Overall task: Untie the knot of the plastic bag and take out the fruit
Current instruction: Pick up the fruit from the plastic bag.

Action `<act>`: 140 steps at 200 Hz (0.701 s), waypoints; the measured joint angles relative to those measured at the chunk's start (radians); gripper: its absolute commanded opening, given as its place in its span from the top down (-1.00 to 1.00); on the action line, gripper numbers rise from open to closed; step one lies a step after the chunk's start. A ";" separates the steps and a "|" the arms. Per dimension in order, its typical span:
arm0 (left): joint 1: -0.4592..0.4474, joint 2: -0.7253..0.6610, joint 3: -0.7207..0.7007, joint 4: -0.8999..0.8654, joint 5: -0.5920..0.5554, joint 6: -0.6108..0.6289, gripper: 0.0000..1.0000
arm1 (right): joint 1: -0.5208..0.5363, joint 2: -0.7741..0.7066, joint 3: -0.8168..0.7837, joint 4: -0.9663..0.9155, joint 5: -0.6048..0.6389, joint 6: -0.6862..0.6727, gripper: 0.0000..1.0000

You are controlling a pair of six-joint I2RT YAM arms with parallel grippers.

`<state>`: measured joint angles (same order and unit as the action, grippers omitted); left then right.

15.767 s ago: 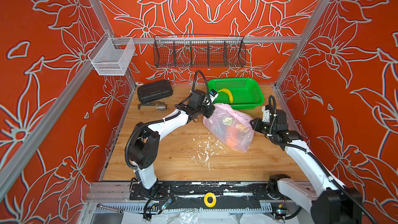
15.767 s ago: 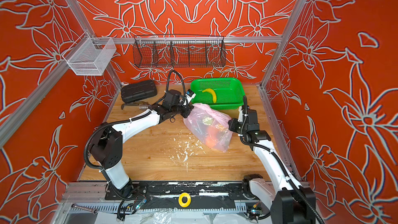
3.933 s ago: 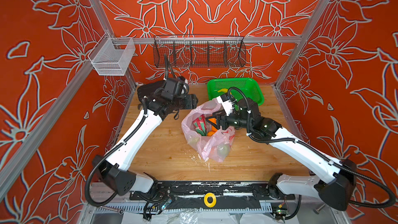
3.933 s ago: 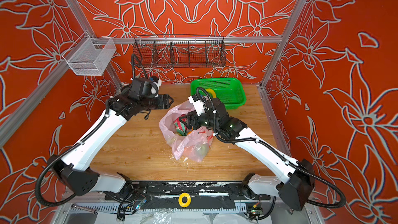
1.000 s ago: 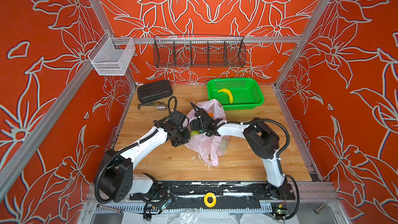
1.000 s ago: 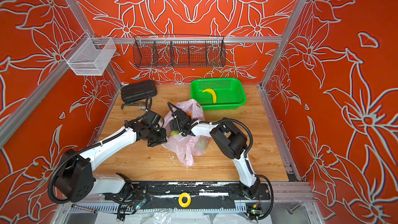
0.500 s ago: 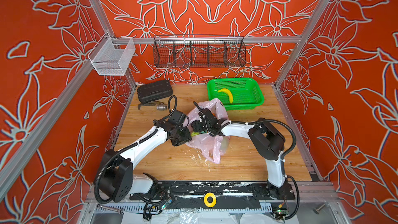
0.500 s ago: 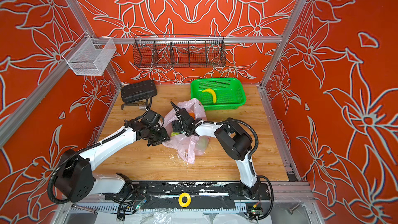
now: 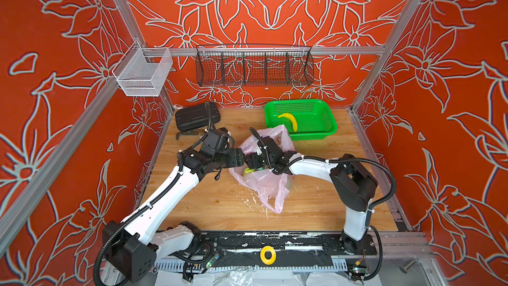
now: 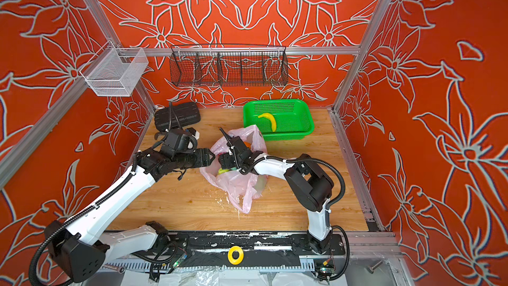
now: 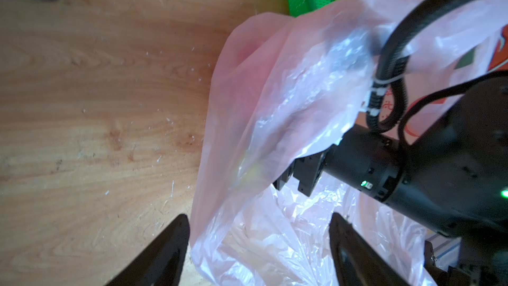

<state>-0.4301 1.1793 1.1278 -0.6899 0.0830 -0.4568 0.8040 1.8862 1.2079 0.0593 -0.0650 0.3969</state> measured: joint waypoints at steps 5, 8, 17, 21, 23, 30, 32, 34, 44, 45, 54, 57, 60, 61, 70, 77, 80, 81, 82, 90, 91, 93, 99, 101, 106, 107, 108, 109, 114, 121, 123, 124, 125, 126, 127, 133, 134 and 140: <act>0.000 0.012 0.015 0.000 -0.002 0.012 -0.64 | -0.001 -0.001 0.000 0.000 -0.003 0.000 -0.31; 0.001 0.018 0.023 0.000 -0.003 0.017 -0.64 | -0.001 -0.002 -0.001 0.000 -0.003 0.000 -0.31; 0.003 0.047 0.053 0.002 -0.003 0.038 -0.65 | -0.002 -0.006 -0.006 -0.001 -0.008 -0.001 -0.30; 0.003 0.059 0.064 0.003 -0.003 0.044 -0.66 | -0.002 -0.009 -0.008 -0.002 -0.011 0.000 -0.30; 0.004 0.066 0.070 0.004 -0.003 0.050 -0.66 | -0.002 -0.010 -0.010 -0.002 -0.012 -0.001 -0.30; 0.005 0.089 0.088 0.006 -0.001 0.061 -0.66 | -0.002 -0.013 -0.014 -0.004 -0.016 0.000 -0.30; 0.006 0.097 0.093 0.007 0.002 0.066 -0.66 | -0.002 -0.015 -0.015 -0.003 -0.019 0.000 -0.30; 0.006 0.104 0.098 0.008 0.002 0.069 -0.66 | -0.002 -0.015 -0.016 -0.003 -0.019 0.000 -0.30; 0.008 0.137 0.117 0.013 0.013 0.084 -0.63 | -0.002 -0.019 -0.019 -0.003 -0.024 -0.001 -0.30; 0.009 0.142 0.119 0.013 0.014 0.087 -0.63 | -0.002 -0.019 -0.020 -0.003 -0.024 0.000 -0.30; 0.012 0.169 0.132 0.016 0.028 0.096 -0.57 | -0.002 -0.024 -0.024 -0.003 -0.028 -0.001 -0.30; 0.013 0.177 0.137 0.016 0.034 0.102 -0.56 | -0.002 -0.025 -0.025 -0.003 -0.028 -0.001 -0.30; 0.014 0.188 0.141 0.017 0.040 0.102 -0.53 | -0.002 -0.026 -0.026 -0.004 -0.028 -0.001 -0.30; 0.014 0.190 0.142 0.017 0.042 0.103 -0.52 | -0.002 -0.027 -0.026 -0.004 -0.029 -0.001 -0.30; 0.017 0.218 0.154 0.017 0.063 0.115 -0.39 | -0.002 -0.030 -0.027 -0.004 -0.029 -0.001 -0.30; 0.019 0.238 0.161 0.019 0.081 0.120 -0.24 | -0.002 -0.032 -0.027 -0.003 -0.029 -0.001 -0.30; 0.019 0.247 0.164 0.020 0.089 0.120 -0.17 | -0.002 -0.032 -0.027 -0.003 -0.029 -0.001 -0.29; 0.019 0.251 0.166 0.020 0.093 0.128 -0.15 | -0.002 -0.033 -0.027 -0.003 -0.029 -0.001 -0.29; 0.019 0.253 0.166 0.020 0.094 0.128 -0.14 | -0.002 -0.033 -0.027 -0.003 -0.029 -0.001 -0.29; 0.019 0.270 0.169 0.023 0.109 0.126 0.00 | -0.002 -0.035 -0.029 -0.003 -0.029 0.000 -0.29; 0.020 0.274 0.169 0.024 0.113 0.119 0.02 | -0.002 -0.036 -0.030 -0.003 -0.029 0.000 -0.29; 0.020 0.277 0.169 0.024 0.116 0.123 0.05 | -0.002 -0.037 -0.031 -0.003 -0.030 0.000 -0.29; 0.020 0.286 0.168 0.026 0.126 0.121 0.16 | -0.002 -0.040 -0.033 -0.003 -0.030 0.000 -0.29; 0.020 0.290 0.169 0.025 0.132 0.130 0.20 | -0.002 -0.041 -0.033 -0.003 -0.030 0.000 -0.29; 0.020 0.298 0.169 0.027 0.139 0.126 0.27 | -0.002 -0.043 -0.035 -0.003 -0.031 0.000 -0.29; 0.021 0.299 0.169 0.027 0.141 0.130 0.29 | -0.002 -0.043 -0.035 -0.003 -0.031 0.000 -0.29; 0.021 0.299 0.169 0.027 0.142 0.133 0.30 | -0.003 -0.043 -0.035 -0.003 -0.031 0.000 -0.29; 0.021 0.301 0.169 0.027 0.143 0.129 0.32 | -0.003 -0.043 -0.036 -0.003 -0.031 0.000 -0.28; 0.021 0.306 0.169 0.028 0.149 0.130 0.38 | -0.003 -0.045 -0.037 -0.003 -0.031 0.000 -0.28; 0.023 0.311 0.169 0.029 0.156 0.128 0.46 | -0.003 -0.045 -0.037 -0.003 -0.032 0.000 -0.28; 0.024 0.312 0.169 0.029 0.157 0.124 0.50 | -0.003 -0.045 -0.037 -0.003 -0.032 0.000 -0.28; 0.024 0.313 0.169 0.030 0.158 0.121 0.51 | -0.003 -0.045 -0.038 -0.003 -0.033 0.000 -0.28; 0.024 0.313 0.169 0.030 0.159 0.119 0.53 | -0.004 -0.045 -0.038 -0.003 -0.033 0.000 -0.28; 0.024 0.314 0.169 0.030 0.159 0.121 0.54 | -0.004 -0.045 -0.038 -0.003 -0.033 0.000 -0.28; 0.025 0.314 0.169 0.031 0.161 0.123 0.56 | -0.004 -0.045 -0.038 -0.003 -0.033 0.000 -0.28; 0.027 0.315 0.169 0.032 0.164 0.118 0.66 | -0.004 -0.045 -0.039 -0.003 -0.034 0.000 -0.28; 0.027 0.316 0.169 0.033 0.166 0.121 0.67 | -0.004 -0.045 -0.039 -0.003 -0.034 0.000 -0.28; 0.031 0.316 0.169 0.036 0.169 0.116 0.79 | -0.004 -0.047 -0.041 -0.003 -0.035 0.000 -0.27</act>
<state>-0.3988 1.4956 1.2964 -0.6540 0.2520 -0.3405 0.7998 1.8397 1.1667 0.0566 -0.1001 0.3965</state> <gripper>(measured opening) 0.190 0.823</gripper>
